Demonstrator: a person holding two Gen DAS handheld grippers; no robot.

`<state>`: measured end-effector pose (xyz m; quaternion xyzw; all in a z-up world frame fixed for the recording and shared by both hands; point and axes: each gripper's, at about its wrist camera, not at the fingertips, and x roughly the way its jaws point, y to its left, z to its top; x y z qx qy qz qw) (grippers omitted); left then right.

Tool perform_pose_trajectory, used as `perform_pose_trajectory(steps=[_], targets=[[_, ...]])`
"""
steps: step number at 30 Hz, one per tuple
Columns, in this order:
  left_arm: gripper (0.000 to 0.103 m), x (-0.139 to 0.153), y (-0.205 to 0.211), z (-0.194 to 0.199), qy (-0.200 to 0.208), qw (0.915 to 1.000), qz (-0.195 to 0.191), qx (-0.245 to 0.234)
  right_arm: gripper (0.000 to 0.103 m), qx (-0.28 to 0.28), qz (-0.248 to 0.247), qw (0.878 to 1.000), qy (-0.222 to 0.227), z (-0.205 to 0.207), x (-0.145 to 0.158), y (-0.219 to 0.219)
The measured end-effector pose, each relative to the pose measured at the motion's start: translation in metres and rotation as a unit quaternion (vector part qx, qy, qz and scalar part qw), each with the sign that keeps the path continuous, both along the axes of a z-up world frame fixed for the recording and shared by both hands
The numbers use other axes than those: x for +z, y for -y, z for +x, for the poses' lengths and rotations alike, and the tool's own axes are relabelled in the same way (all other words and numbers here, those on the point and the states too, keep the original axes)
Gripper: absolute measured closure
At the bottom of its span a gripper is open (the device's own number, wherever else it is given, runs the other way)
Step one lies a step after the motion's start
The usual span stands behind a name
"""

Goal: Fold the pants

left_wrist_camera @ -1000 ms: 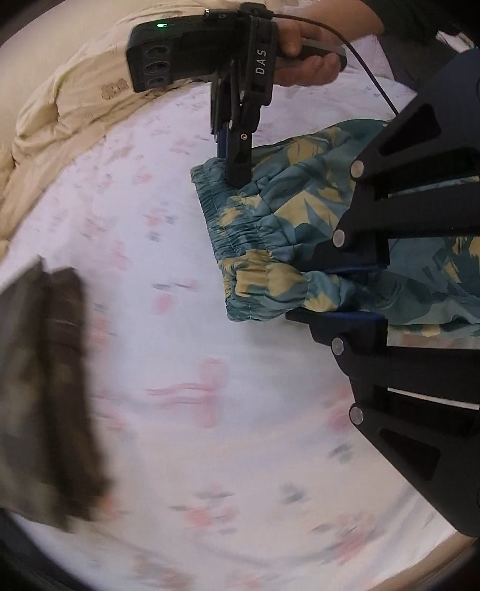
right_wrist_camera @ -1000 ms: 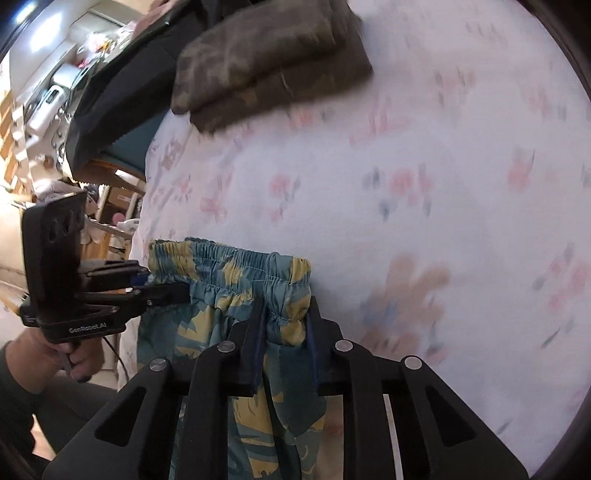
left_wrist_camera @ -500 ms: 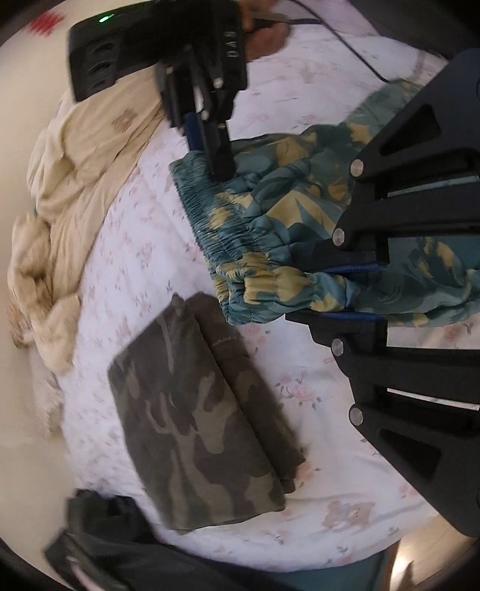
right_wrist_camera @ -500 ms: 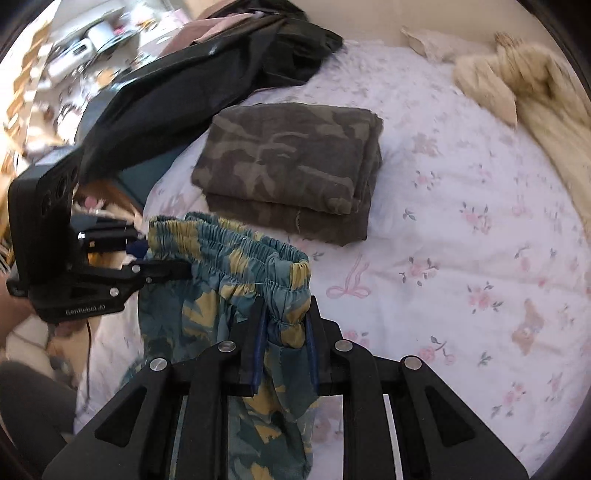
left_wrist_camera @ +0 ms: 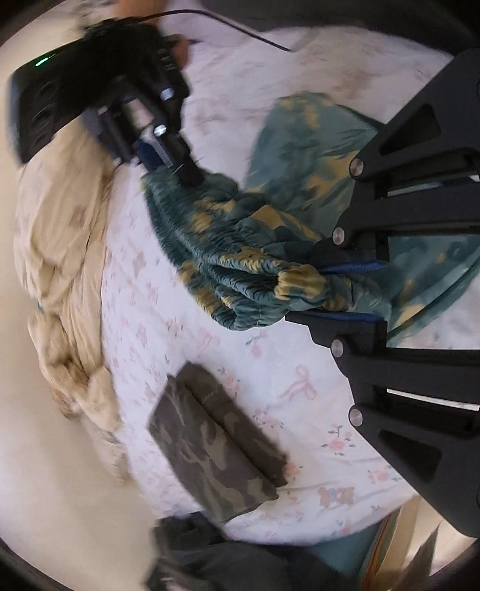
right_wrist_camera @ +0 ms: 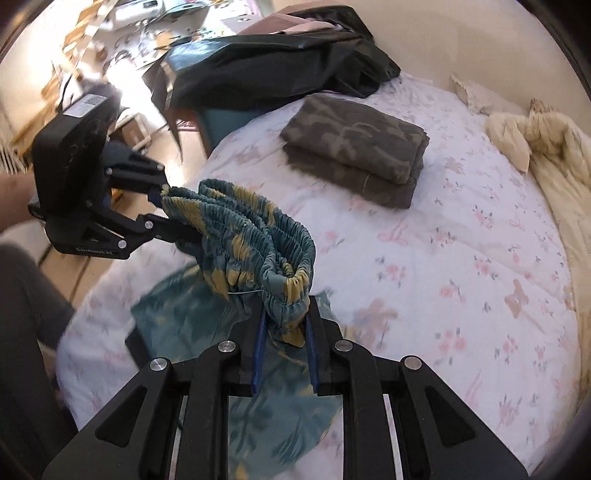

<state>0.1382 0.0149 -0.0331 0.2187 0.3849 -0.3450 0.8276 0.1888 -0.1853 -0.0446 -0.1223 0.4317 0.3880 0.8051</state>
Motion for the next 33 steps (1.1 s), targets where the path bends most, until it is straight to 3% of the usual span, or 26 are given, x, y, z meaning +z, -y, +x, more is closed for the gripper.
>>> perform_pose_trajectory(steps=[4, 7, 12, 14, 17, 19, 21, 23, 25, 26, 29, 30, 32, 33], targets=[[0.089, -0.020, 0.012, -0.053, 0.013, 0.9979, 0.045, -0.044, 0.084, 0.006, -0.028, 0.999, 0.012, -0.052, -0.018, -0.001], [0.086, -0.042, 0.024, -0.086, 0.021, 0.9909, 0.102, -0.084, 0.084, 0.021, -0.064, 0.998, 0.006, -0.084, -0.042, -0.004], [0.079, -0.075, 0.031, -0.114, -0.046, 0.9761, 0.172, -0.124, 0.080, 0.052, -0.104, 0.992, -0.047, -0.122, -0.076, -0.007], [0.069, -0.079, 0.026, -0.116, -0.072, 0.9727, 0.185, -0.121, 0.077, 0.063, -0.116, 0.989, -0.062, -0.130, -0.079, -0.006], [0.063, -0.070, 0.010, -0.116, -0.122, 0.9714, 0.167, -0.116, 0.077, 0.063, -0.091, 0.991, -0.078, -0.134, -0.068, 0.006], [0.063, -0.057, 0.001, -0.113, -0.134, 0.9755, 0.140, -0.104, 0.078, 0.044, -0.052, 0.993, -0.098, -0.128, -0.055, 0.019], [0.063, -0.037, -0.007, -0.100, -0.140, 0.9847, 0.089, -0.054, 0.078, 0.007, -0.015, 0.995, -0.101, -0.117, -0.043, 0.028], [0.063, -0.029, -0.006, -0.079, -0.155, 0.9860, 0.057, 0.023, 0.077, -0.055, -0.002, 0.993, -0.100, -0.100, -0.037, 0.030], [0.063, -0.039, -0.003, -0.054, -0.193, 0.9716, 0.057, 0.124, 0.077, -0.140, -0.001, 0.980, -0.139, -0.077, -0.051, 0.035], [0.063, -0.048, -0.004, -0.044, -0.219, 0.9582, 0.050, 0.177, 0.077, -0.168, 0.010, 0.972, -0.163, -0.068, -0.059, 0.037], [0.063, -0.071, -0.024, -0.029, -0.299, 0.9005, -0.040, 0.313, 0.077, -0.239, 0.076, 0.939, -0.234, -0.048, -0.082, 0.051], [0.063, -0.077, -0.036, -0.027, -0.309, 0.8784, -0.075, 0.357, 0.077, -0.255, 0.093, 0.931, -0.245, -0.045, -0.087, 0.057], [0.063, -0.084, -0.055, -0.027, -0.318, 0.8442, -0.120, 0.415, 0.077, -0.289, 0.124, 0.910, -0.270, -0.037, -0.097, 0.070], [0.063, -0.088, -0.063, -0.025, -0.321, 0.8311, -0.136, 0.434, 0.077, -0.299, 0.144, 0.899, -0.287, -0.032, -0.103, 0.077]])
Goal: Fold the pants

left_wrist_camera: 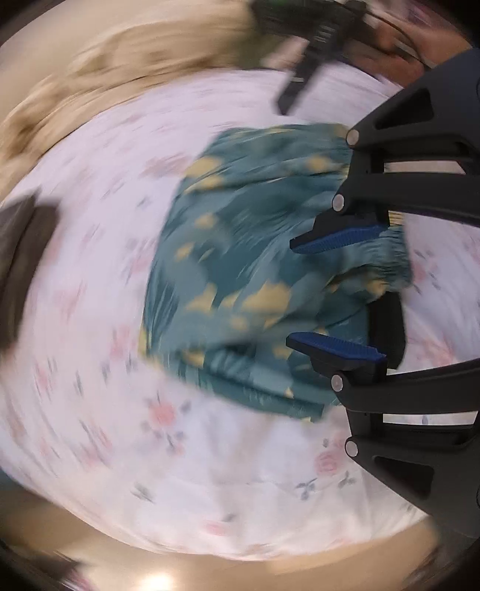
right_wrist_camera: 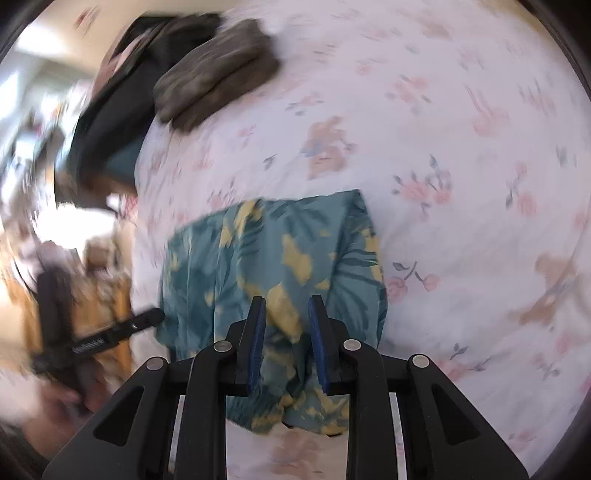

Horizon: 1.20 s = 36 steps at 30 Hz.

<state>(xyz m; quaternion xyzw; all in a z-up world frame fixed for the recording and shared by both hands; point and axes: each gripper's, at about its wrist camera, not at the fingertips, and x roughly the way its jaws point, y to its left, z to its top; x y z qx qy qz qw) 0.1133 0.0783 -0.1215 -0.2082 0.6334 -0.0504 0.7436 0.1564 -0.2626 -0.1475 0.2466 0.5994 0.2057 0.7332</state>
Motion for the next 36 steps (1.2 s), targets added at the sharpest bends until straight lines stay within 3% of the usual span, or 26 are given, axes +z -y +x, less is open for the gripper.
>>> perform_pose_trajectory(steps=[2, 7, 15, 17, 18, 19, 20, 22, 24, 28, 31, 33, 35, 36], targets=[[0.064, -0.005, -0.010, 0.006, 0.004, 0.9997, -0.014, 0.022, 0.077, -0.017, 0.012, 1.000, -0.006, 0.008, -0.006, 0.008], [0.064, -0.008, -0.012, 0.021, 0.028, 0.9986, -0.044, 0.012, 0.076, -0.047, 0.045, 0.998, -0.026, 0.030, -0.025, 0.020], [0.065, -0.031, -0.008, 0.040, 0.009, 0.9982, -0.057, 0.019, 0.075, -0.040, 0.043, 0.998, -0.035, 0.051, -0.049, 0.013], [0.075, -0.031, -0.004, 0.043, 0.012, 0.9980, -0.061, 0.011, 0.075, -0.023, 0.041, 0.999, -0.026, 0.050, -0.048, 0.007], [0.096, -0.030, -0.002, 0.044, 0.018, 0.9983, -0.055, 0.005, 0.076, -0.009, 0.032, 0.999, -0.018, 0.050, -0.046, 0.002], [0.101, -0.028, 0.001, 0.047, 0.024, 0.9989, -0.041, -0.001, 0.085, 0.000, 0.021, 1.000, -0.008, 0.048, -0.042, -0.001], [0.101, -0.026, 0.003, 0.048, 0.029, 0.9992, -0.029, -0.007, 0.099, 0.008, 0.006, 1.000, 0.010, 0.047, -0.037, -0.004], [0.102, -0.021, 0.007, 0.047, 0.034, 0.9992, -0.005, -0.022, 0.100, 0.010, -0.002, 1.000, 0.027, 0.045, -0.028, -0.004], [0.103, -0.017, 0.004, 0.045, 0.035, 0.9991, -0.006, -0.025, 0.101, 0.003, -0.003, 0.999, 0.034, 0.044, -0.021, 0.003], [0.103, -0.018, -0.010, 0.045, 0.022, 0.9996, 0.017, -0.011, 0.102, -0.030, -0.021, 0.998, 0.041, 0.043, -0.012, 0.025], [0.101, -0.025, -0.011, 0.044, 0.011, 0.9996, 0.020, -0.015, 0.101, -0.030, -0.016, 0.999, -0.013, 0.046, -0.035, 0.029], [0.099, -0.024, -0.011, 0.044, 0.010, 0.9999, 0.006, -0.012, 0.096, -0.039, -0.001, 0.999, -0.022, 0.044, -0.036, 0.032], [0.086, -0.022, -0.011, 0.045, 0.001, 0.9998, -0.005, -0.019, 0.094, -0.029, 0.005, 0.999, -0.031, 0.044, -0.032, 0.032], [0.065, -0.019, -0.012, 0.045, -0.001, 0.9998, -0.006, -0.018, 0.094, -0.023, 0.005, 0.999, -0.028, 0.044, -0.029, 0.033]])
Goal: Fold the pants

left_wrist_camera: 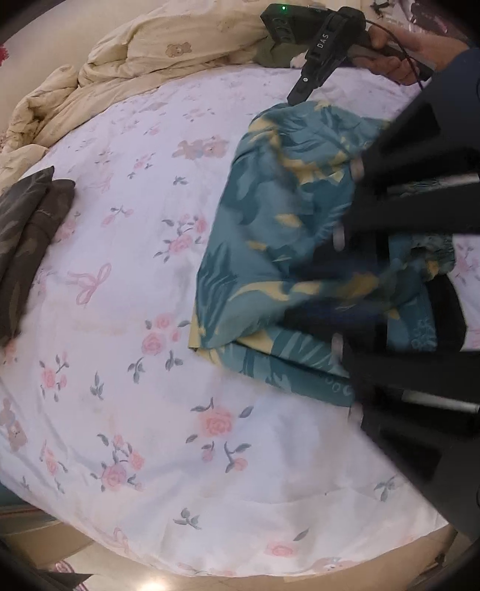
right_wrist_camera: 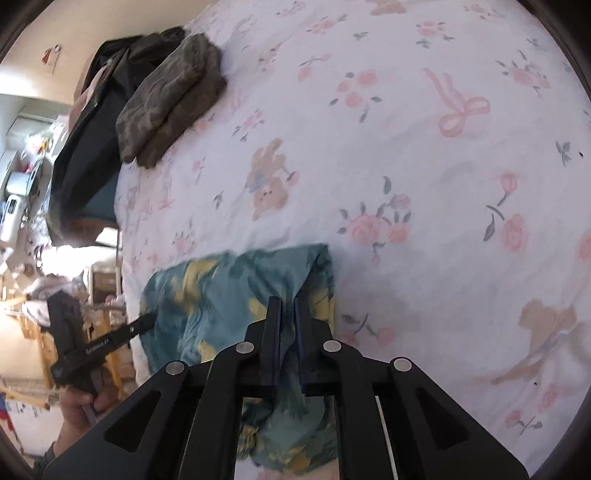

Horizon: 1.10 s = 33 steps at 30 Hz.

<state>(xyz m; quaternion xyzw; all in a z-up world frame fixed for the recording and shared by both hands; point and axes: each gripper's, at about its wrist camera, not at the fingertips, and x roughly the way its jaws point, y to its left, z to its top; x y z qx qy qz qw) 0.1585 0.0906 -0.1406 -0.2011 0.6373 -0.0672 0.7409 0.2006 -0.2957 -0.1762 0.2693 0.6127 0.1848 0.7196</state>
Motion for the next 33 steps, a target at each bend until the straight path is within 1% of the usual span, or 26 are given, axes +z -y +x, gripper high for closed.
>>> perform_pose_trajectory(steps=[1, 3, 4, 5, 6, 7, 9, 10, 11, 13, 14, 15, 16, 17, 18, 19, 20, 21, 22, 23, 25, 26, 28, 31, 32, 33], targets=[[0.051, 0.005, -0.002, 0.000, 0.006, 1.0000, 0.001, 0.007, 0.093, -0.001, -0.002, 1.000, 0.005, 0.000, 0.004, 0.002], [0.050, 0.016, -0.013, 0.001, 0.029, 0.9991, 0.004, 0.032, 0.088, -0.026, 0.011, 1.000, 0.015, 0.003, 0.010, 0.014], [0.050, 0.020, -0.021, 0.005, 0.036, 0.9982, -0.003, 0.049, 0.076, -0.045, 0.020, 0.999, 0.013, 0.006, 0.010, 0.022], [0.050, 0.021, -0.026, 0.008, 0.039, 0.9974, -0.011, 0.059, 0.054, -0.059, 0.026, 0.998, 0.011, 0.008, 0.008, 0.027], [0.050, 0.020, -0.031, 0.014, 0.041, 0.9967, -0.018, 0.068, 0.045, -0.071, 0.032, 0.997, 0.009, 0.010, 0.005, 0.031], [0.050, 0.016, -0.033, 0.019, 0.038, 0.9966, -0.017, 0.071, 0.042, -0.075, 0.043, 0.996, 0.002, 0.016, -0.001, 0.034], [0.050, 0.001, -0.034, 0.030, 0.021, 0.9969, -0.018, 0.074, 0.043, -0.078, 0.064, 0.995, -0.015, 0.023, -0.014, 0.033], [0.050, -0.006, -0.036, 0.032, 0.018, 0.9961, -0.027, 0.083, 0.043, -0.081, 0.073, 0.994, -0.021, 0.025, -0.019, 0.032], [0.050, -0.010, -0.035, 0.034, 0.014, 0.9954, -0.034, 0.088, 0.045, -0.085, 0.071, 0.993, -0.030, 0.027, -0.025, 0.030], [0.050, -0.018, -0.027, 0.040, 0.007, 0.9959, -0.047, 0.078, 0.045, -0.079, 0.064, 0.994, -0.040, 0.028, -0.034, 0.026], [0.050, -0.020, -0.020, 0.044, 0.008, 0.9972, -0.042, 0.062, 0.046, -0.072, 0.066, 0.994, -0.042, 0.030, -0.037, 0.022], [0.050, -0.020, -0.014, 0.047, 0.014, 0.9985, -0.022, 0.048, 0.046, -0.068, 0.068, 0.994, -0.043, 0.031, -0.039, 0.020], [0.052, -0.020, -0.010, 0.049, 0.025, 0.9989, -0.006, 0.039, 0.049, -0.060, 0.072, 0.995, -0.047, 0.033, -0.043, 0.015], [0.052, -0.021, -0.007, 0.051, 0.029, 0.9990, -0.001, 0.033, 0.061, -0.051, 0.067, 0.995, -0.049, 0.034, -0.045, 0.011], [0.066, -0.024, -0.005, 0.054, 0.029, 0.9991, 0.004, 0.032, 0.069, -0.042, 0.058, 0.996, -0.047, 0.034, -0.047, 0.006], [0.100, -0.025, -0.004, 0.054, 0.027, 0.9992, 0.003, 0.028, 0.092, -0.036, 0.050, 0.997, -0.043, 0.034, -0.047, 0.003], [0.099, -0.028, -0.001, 0.055, 0.021, 0.9997, -0.006, 0.013, 0.095, -0.033, 0.045, 0.998, -0.041, 0.034, -0.047, 0.001], [0.100, -0.025, 0.000, 0.054, 0.033, 0.9995, -0.001, 0.003, 0.099, -0.030, 0.043, 0.998, -0.036, 0.033, -0.044, 0.000], [0.100, -0.021, 0.001, 0.052, 0.043, 0.9990, 0.009, -0.006, 0.100, -0.027, 0.041, 0.998, -0.028, 0.032, -0.039, -0.001], [0.100, -0.013, 0.001, 0.050, 0.053, 0.9985, 0.015, -0.008, 0.100, -0.024, 0.040, 0.999, -0.017, 0.032, -0.032, 0.000], [0.100, -0.003, -0.004, 0.052, 0.064, 0.9979, 0.007, 0.006, 0.100, -0.024, 0.043, 0.999, 0.004, 0.030, -0.017, 0.004], [0.100, 0.002, -0.007, 0.054, 0.072, 0.9973, 0.011, 0.009, 0.100, -0.030, 0.039, 0.999, 0.017, 0.030, -0.009, 0.007], [0.100, 0.005, -0.006, 0.059, 0.080, 0.9965, 0.024, 0.001, 0.101, -0.033, 0.027, 0.998, 0.042, 0.033, 0.002, 0.011], [0.100, 0.001, -0.002, 0.068, 0.077, 0.9965, 0.032, 0.005, 0.101, -0.026, -0.002, 0.999, 0.043, 0.041, -0.003, 0.008], [0.100, 0.000, 0.001, 0.070, 0.079, 0.9961, 0.039, 0.003, 0.101, -0.028, -0.015, 0.998, 0.045, 0.041, -0.005, 0.009], [0.100, -0.002, 0.006, 0.071, 0.082, 0.9950, 0.056, -0.005, 0.101, -0.036, -0.036, 0.998, 0.048, 0.041, -0.007, 0.010]])
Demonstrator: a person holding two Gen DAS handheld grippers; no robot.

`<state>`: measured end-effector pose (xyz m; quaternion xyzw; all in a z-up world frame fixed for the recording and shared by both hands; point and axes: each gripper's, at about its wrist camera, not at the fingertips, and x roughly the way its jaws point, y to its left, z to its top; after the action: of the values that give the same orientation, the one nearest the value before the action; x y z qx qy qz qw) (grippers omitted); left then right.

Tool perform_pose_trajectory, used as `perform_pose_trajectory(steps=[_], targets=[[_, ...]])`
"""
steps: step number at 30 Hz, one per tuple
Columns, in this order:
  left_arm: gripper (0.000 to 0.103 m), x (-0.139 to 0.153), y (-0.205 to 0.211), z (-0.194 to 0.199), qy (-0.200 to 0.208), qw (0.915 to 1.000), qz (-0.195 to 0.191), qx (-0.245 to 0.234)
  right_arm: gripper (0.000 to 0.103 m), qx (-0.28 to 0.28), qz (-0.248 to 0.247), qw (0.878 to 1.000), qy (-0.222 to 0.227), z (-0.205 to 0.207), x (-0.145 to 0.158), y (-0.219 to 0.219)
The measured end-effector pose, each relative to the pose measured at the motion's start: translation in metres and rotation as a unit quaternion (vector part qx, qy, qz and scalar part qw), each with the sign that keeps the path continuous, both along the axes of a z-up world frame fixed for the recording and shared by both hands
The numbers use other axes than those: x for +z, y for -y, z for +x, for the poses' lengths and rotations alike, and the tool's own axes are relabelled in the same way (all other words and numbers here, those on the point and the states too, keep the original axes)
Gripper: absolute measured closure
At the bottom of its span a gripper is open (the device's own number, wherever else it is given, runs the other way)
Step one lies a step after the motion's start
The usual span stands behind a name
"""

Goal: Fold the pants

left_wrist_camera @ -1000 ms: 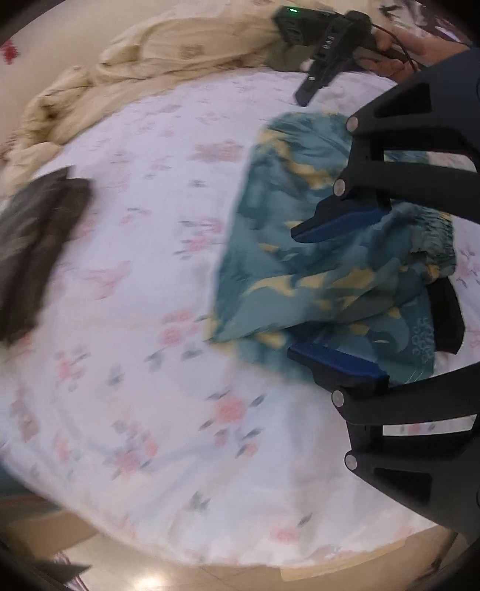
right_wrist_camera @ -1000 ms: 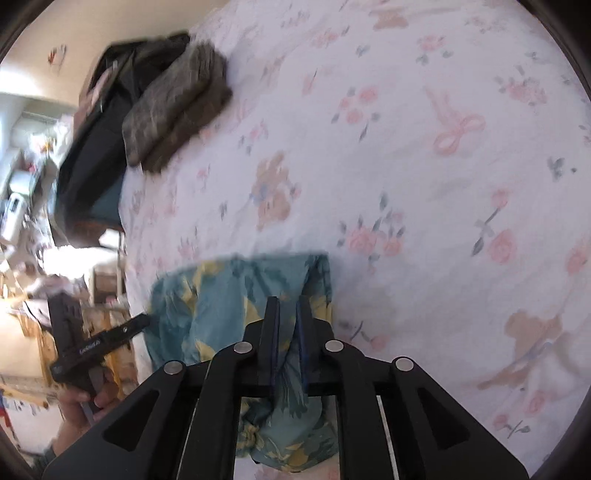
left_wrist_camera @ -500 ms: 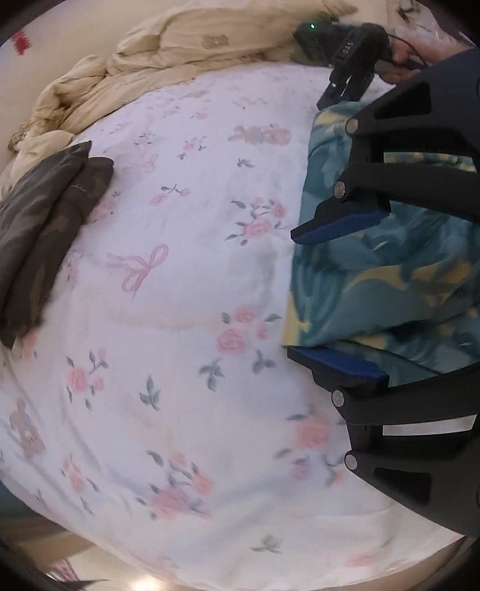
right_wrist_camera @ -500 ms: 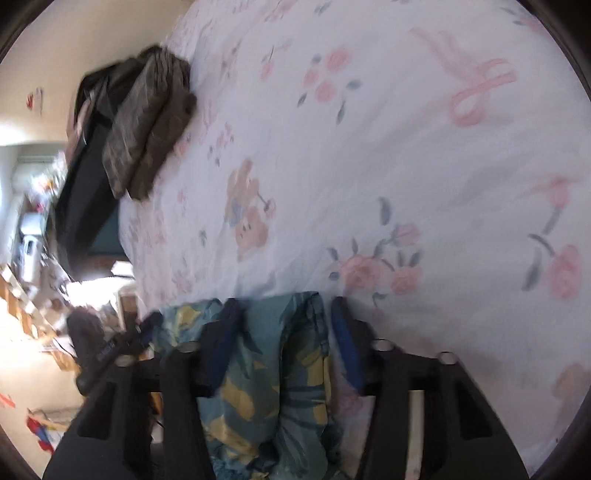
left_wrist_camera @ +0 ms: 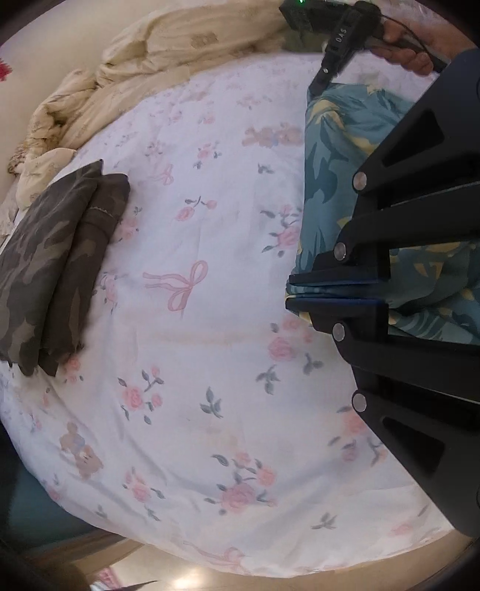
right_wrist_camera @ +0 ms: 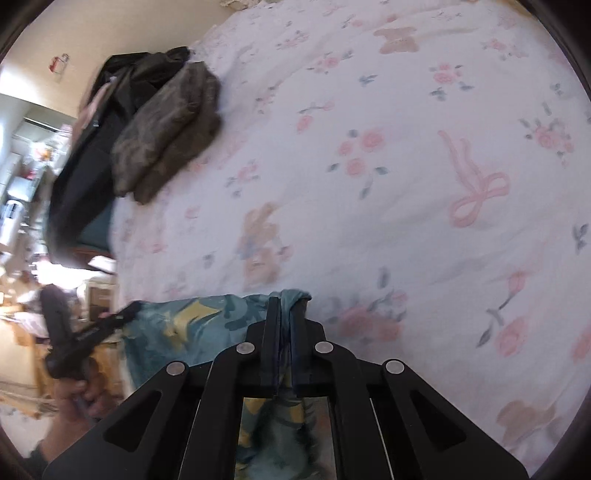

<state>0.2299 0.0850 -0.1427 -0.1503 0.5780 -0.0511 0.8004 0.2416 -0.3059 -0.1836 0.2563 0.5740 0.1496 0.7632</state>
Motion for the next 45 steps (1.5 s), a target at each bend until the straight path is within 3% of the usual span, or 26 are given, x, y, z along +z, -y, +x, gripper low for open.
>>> perform_pose_trajectory(steps=[3, 5, 7, 13, 16, 19, 22, 24, 26, 27, 28, 30, 31, 34, 36, 40, 42, 45], targets=[[0.090, -0.004, 0.001, 0.001, -0.005, 0.9999, 0.001, 0.009, 0.099, -0.021, -0.023, 1.000, 0.002, -0.003, -0.001, 0.015], [0.079, 0.001, -0.010, -0.002, -0.008, 0.9992, -0.024, 0.032, 0.095, -0.055, 0.037, 0.998, -0.018, -0.004, -0.003, 0.034], [0.062, 0.013, -0.016, -0.009, 0.004, 0.9983, -0.029, 0.050, 0.095, -0.061, 0.063, 0.996, -0.018, -0.009, 0.006, 0.039], [0.060, 0.043, -0.010, -0.046, 0.003, 0.9984, -0.037, 0.043, 0.094, 0.004, 0.086, 0.996, -0.017, -0.040, 0.044, 0.001], [0.060, 0.054, 0.021, -0.066, 0.023, 0.9958, -0.085, -0.023, 0.094, 0.033, 0.109, 0.993, -0.006, -0.058, 0.051, -0.028], [0.060, 0.036, 0.062, -0.074, 0.009, 0.9950, -0.064, -0.076, 0.094, 0.049, 0.102, 0.994, -0.009, -0.057, 0.039, -0.060], [0.060, -0.011, 0.082, -0.085, -0.069, 0.9914, -0.034, -0.106, 0.095, 0.070, 0.044, 0.995, -0.048, -0.057, 0.005, -0.078], [0.060, -0.018, 0.083, -0.097, -0.064, 0.9894, -0.008, -0.130, 0.096, 0.047, -0.013, 0.998, -0.039, -0.060, 0.001, -0.066], [0.060, -0.015, 0.085, -0.104, -0.055, 0.9856, 0.017, -0.159, 0.095, -0.015, -0.068, 0.998, -0.002, -0.063, 0.008, -0.032], [0.060, -0.012, 0.084, -0.106, -0.056, 0.9842, 0.023, -0.167, 0.094, -0.050, -0.095, 0.994, -0.007, -0.064, 0.009, -0.012], [0.060, -0.009, 0.080, -0.106, -0.058, 0.9853, 0.020, -0.159, 0.094, -0.069, -0.088, 0.994, -0.016, -0.064, 0.008, 0.000], [0.060, 0.001, 0.071, -0.101, -0.057, 0.9903, -0.014, -0.126, 0.094, -0.074, -0.006, 0.997, -0.035, -0.063, 0.006, 0.013], [0.058, 0.009, 0.067, -0.099, -0.047, 0.9921, -0.035, -0.111, 0.094, -0.070, 0.016, 0.997, -0.016, -0.064, 0.016, 0.010], [0.042, 0.024, 0.067, -0.094, 0.003, 0.9937, -0.047, -0.102, 0.094, -0.007, 0.037, 0.999, 0.027, -0.066, 0.037, -0.027], [0.042, 0.018, 0.077, -0.089, 0.001, 0.9921, -0.044, -0.117, 0.094, 0.053, 0.066, 0.996, 0.013, -0.066, 0.033, -0.061], [0.042, -0.012, 0.087, -0.091, -0.036, 0.9910, -0.012, -0.129, 0.095, 0.118, 0.018, 0.992, -0.043, -0.074, 0.005, -0.104], [0.042, -0.016, 0.085, -0.096, -0.033, 0.9896, -0.002, -0.140, 0.099, 0.118, -0.015, 0.991, -0.064, -0.078, -0.011, -0.103], [0.042, -0.015, 0.079, -0.094, -0.033, 0.9868, -0.015, -0.158, 0.103, 0.102, -0.026, 0.992, -0.076, -0.081, -0.016, -0.091]])
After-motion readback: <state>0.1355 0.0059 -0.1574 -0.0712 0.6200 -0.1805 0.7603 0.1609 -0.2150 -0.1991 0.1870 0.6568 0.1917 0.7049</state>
